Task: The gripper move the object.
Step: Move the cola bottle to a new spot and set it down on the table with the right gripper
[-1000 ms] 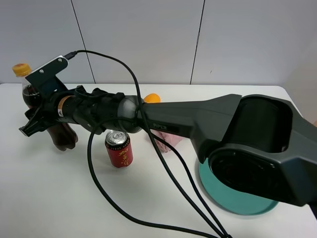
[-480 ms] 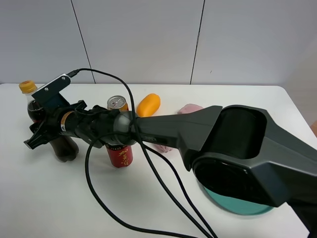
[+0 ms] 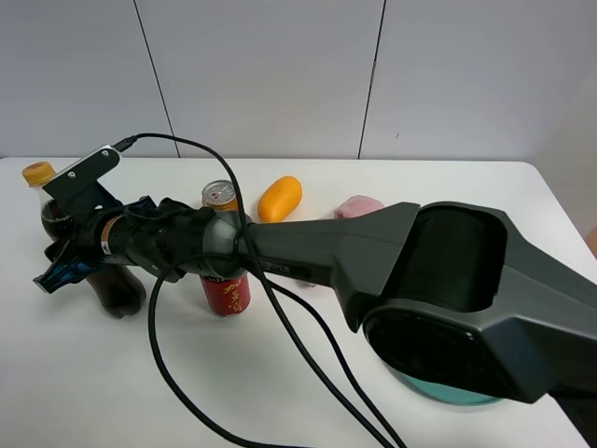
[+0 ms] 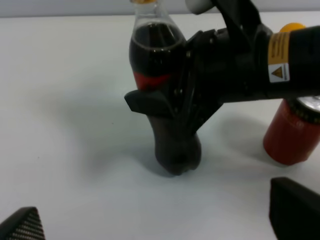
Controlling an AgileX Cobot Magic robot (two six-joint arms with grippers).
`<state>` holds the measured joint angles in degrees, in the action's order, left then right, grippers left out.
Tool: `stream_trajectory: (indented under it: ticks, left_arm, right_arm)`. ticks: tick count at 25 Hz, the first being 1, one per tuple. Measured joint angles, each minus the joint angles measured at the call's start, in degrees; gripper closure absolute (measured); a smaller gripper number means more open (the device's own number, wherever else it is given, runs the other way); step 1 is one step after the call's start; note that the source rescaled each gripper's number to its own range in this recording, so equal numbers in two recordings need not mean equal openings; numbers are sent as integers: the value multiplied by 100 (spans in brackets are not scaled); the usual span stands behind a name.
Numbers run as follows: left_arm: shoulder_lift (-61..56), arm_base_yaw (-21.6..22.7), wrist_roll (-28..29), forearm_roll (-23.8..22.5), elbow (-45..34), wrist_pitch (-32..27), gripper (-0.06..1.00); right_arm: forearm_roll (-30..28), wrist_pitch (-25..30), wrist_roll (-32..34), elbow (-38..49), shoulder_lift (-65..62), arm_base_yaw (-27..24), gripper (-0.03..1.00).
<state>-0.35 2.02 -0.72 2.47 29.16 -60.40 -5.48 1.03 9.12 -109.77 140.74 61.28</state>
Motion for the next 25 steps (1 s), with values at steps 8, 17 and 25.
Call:
stream_trajectory:
  ticks: [8,17,25]
  left_arm:
    - [0,0,0,-5,0,0,-6]
    - [0,0,0,-5,0,0,-6]
    - [0,0,0,-5,0,4,-6]
  right_arm:
    - [10,-781,-449,42,88,0,95]
    - [139,-1919,-728,69,232,0,95]
    - [410,-2075,-732,69,462,0,95]
